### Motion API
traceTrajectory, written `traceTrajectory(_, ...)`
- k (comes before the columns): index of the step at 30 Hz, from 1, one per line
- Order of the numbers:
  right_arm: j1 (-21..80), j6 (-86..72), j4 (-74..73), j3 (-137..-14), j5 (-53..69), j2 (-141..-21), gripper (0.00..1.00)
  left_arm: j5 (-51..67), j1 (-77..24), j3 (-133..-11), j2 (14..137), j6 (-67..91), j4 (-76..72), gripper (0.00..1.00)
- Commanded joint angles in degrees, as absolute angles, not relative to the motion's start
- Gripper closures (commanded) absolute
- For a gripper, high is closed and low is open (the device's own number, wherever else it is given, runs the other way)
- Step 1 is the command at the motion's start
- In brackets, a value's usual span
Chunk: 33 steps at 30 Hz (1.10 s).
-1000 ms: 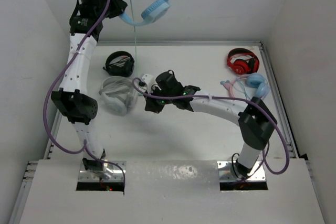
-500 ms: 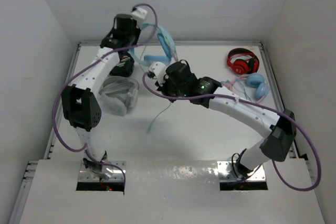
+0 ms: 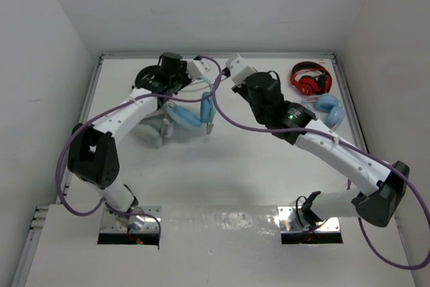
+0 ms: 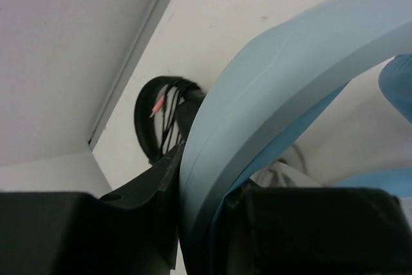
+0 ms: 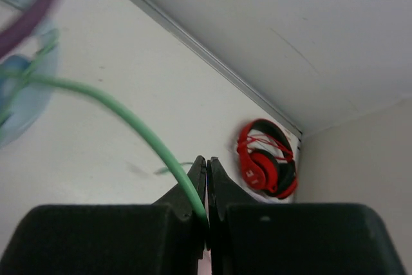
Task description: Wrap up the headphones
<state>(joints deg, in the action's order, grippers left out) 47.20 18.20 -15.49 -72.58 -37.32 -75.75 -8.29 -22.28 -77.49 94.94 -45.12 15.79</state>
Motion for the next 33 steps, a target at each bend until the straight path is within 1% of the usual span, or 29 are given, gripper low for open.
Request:
traceTrajectory(1,42.0,17.7,-7.4,-70.2,-37.7,-74.0,1.0,-1.9,-25.5,-76.3,88.8,-46.7,16.4,1.0)
traceTrajectory(3,39.1,17.3,-4.6,-69.1,-37.3,-74.1,1.0,-1.5,-27.2,-76.0,88.0,-44.8,18.8,1.0)
traceTrajectory(6,38.1,20.8,-0.8,-67.1,-38.2,-73.0,1.0,-2.8,-27.2,-76.5,87.9,-41.7,18.5,1.0)
traceTrajectory(9,38.5,19.6,-3.9,-66.9,-29.8,-70.8,1.0,-5.4,-26.5,-81.6,90.3,-36.1,19.7,1.0)
traceTrajectory(10,38.8,18.9,-6.7,-67.6,-22.8,-70.4,1.0,-3.4,-25.6,-84.3,92.7,-32.5,22.7,1.0)
traceTrajectory(11,39.7,18.3,-7.3,-67.8,-20.9,-70.1,1.0,-2.1,-25.1,-90.2,94.0,-30.3,24.2,1.0)
traceTrajectory(14,46.6,20.9,-9.5,-68.8,-18.8,-71.1,1.0,0.6,-24.3,-98.5,98.6,-23.8,28.5,1.0)
traceTrajectory(15,50.3,21.3,-9.8,-68.9,-18.3,-71.8,1.0,1.3,-24.3,-102.6,99.4,-22.6,28.9,1.0)
traceTrajectory(16,51.5,20.7,-10.5,-68.9,-17.1,-72.1,1.0,1.8,-24.3,-104.3,100.5,-20.2,29.2,1.0)
traceTrajectory(18,52.7,16.6,-10.5,-68.4,-10.8,-72.2,1.0,2.2,-23.9,-108.4,101.5,-18.6,29.6,1.0)
traceTrajectory(20,52.9,15.1,-10.1,-66.2,-8.4,-72.0,1.0,2.5,-23.1,-110.6,102.7,-16.8,30.1,1.0)
traceTrajectory(22,53.0,14.6,-9.3,-64.1,-9.3,-71.4,1.0,2.4,-22.3,-112.2,103.3,-17.1,29.9,1.0)
traceTrajectory(25,53.0,13.7,-8.4,-64.4,-10.0,-70.3,1.0,0.3,-22.2,-110.5,102.9,-20.7,28.3,1.0)
traceTrajectory(27,53.0,13.6,-8.5,-66.7,-9.6,-70.0,1.0,-1.9,-22.4,-107.5,102.1,-23.2,26.2,1.0)
traceTrajectory(33,53.1,13.6,-8.4,-74.3,-5.0,-70.9,1.0,-3.1,-23.3,-105.6,103.0,-24.3,27.1,1.0)
